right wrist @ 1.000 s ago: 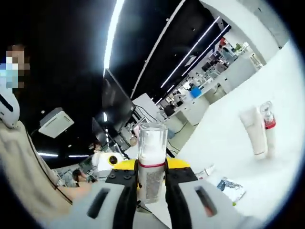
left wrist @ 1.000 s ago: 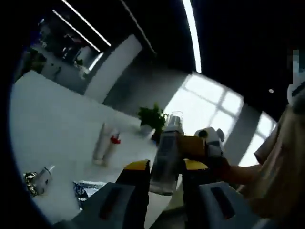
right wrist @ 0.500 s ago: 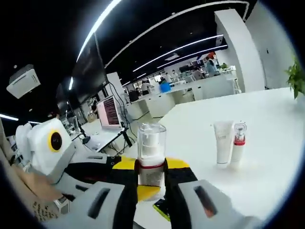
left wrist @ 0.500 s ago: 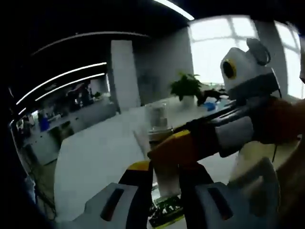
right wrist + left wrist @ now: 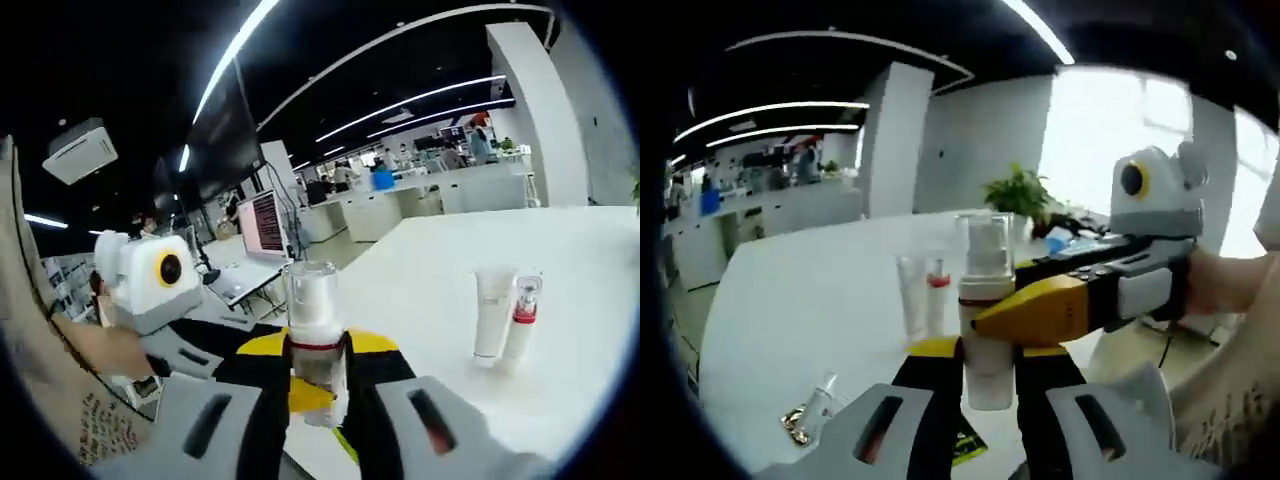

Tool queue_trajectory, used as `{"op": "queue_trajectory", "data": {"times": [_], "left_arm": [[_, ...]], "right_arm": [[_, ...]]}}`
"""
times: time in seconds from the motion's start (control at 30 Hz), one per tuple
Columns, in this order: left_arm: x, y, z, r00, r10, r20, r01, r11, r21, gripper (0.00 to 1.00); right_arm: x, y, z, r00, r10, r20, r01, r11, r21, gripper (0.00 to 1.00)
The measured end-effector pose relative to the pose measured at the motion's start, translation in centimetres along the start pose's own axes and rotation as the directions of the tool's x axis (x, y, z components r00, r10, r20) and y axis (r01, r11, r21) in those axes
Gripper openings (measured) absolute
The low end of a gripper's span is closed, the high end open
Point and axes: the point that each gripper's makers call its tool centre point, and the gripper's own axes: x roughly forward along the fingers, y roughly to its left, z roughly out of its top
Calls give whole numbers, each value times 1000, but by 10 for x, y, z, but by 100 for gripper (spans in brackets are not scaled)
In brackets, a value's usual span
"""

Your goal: Arrange the skincare products in the storage area until every visible bottle or jar stands upright without overlapping.

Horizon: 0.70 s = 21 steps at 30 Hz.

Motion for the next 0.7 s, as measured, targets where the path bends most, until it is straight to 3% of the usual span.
{"op": "queue_trajectory", "data": {"times": [0.07, 0.2, 0.33, 0.57, 0.6, 0.67, 0.7], "left_arm": [[-7, -7, 6, 997, -75, -3, 75, 997, -13, 15], [-16, -22, 17, 980, -199, -2, 199, 980, 8, 15], [-26, -35, 23, 946, -325, -6, 325, 946, 20, 15], [-32, -44, 28, 914, -406, -17, 407, 913, 28, 15], [-34, -50, 30, 897, -441, -10, 441, 897, 18, 15], [-35, -55, 33, 884, -467, 1, 467, 884, 18, 15], [-35, -53, 33, 886, -463, 3, 463, 886, 16, 15]], "right_arm": [[-8, 10, 6, 997, 79, 3, -78, 994, -81, 22], [-20, 24, 16, 983, 183, 33, -181, 982, -61, 22], [-28, 35, 22, 966, 257, 40, -254, 965, -65, 21], [-25, 46, 29, 953, 301, 34, -297, 950, -92, 24], [-24, 49, 31, 951, 309, 34, -305, 948, -95, 25], [-25, 57, 33, 941, 338, 24, -334, 937, -106, 21], [-25, 60, 36, 940, 340, 27, -336, 937, -98, 21]]}}
